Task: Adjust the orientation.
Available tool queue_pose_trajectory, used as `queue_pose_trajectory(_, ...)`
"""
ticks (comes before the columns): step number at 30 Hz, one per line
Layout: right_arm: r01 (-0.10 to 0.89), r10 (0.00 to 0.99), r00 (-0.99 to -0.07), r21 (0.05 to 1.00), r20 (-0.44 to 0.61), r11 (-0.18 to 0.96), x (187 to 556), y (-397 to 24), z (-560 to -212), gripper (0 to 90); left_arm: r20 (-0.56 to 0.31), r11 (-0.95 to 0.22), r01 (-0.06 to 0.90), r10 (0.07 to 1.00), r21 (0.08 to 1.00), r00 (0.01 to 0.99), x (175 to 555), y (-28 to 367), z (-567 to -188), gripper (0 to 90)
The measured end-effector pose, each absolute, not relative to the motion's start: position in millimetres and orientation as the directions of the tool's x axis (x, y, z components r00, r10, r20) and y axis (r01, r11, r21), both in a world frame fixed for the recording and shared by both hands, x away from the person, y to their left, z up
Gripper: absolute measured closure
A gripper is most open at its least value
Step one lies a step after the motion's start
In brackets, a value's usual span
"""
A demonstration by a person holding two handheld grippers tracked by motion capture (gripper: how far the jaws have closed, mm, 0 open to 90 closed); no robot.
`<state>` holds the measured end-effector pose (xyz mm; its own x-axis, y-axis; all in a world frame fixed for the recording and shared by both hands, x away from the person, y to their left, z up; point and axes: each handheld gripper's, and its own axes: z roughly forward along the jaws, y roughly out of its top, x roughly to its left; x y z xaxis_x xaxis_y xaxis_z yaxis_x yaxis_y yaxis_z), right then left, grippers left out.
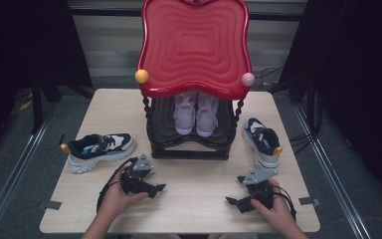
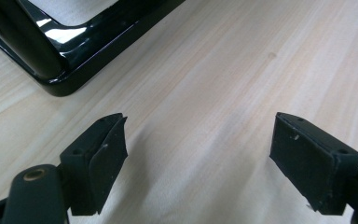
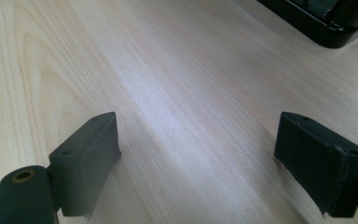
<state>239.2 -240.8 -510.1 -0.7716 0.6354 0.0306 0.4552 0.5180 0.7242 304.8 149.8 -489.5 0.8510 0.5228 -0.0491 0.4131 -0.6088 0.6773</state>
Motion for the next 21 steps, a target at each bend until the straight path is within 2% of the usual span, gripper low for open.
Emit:
queue_pose_trajectory(6, 0.455, 0.635, -0.772, 0.724, 0.031, 0.518, 239, -241, -510, 13.0, -0.056, -0.646, 0.420, 0.505, 0.637, 0.861, 306, 155, -480, 19.2)
queue_pose_trajectory(21, 0.455, 0.635, -0.772, 0.724, 0.031, 0.519, 239, -241, -510, 13.0, 0.006, -0.763, 0.437, 0.500, 0.476, 0.866, 318, 188, -459, 20.2)
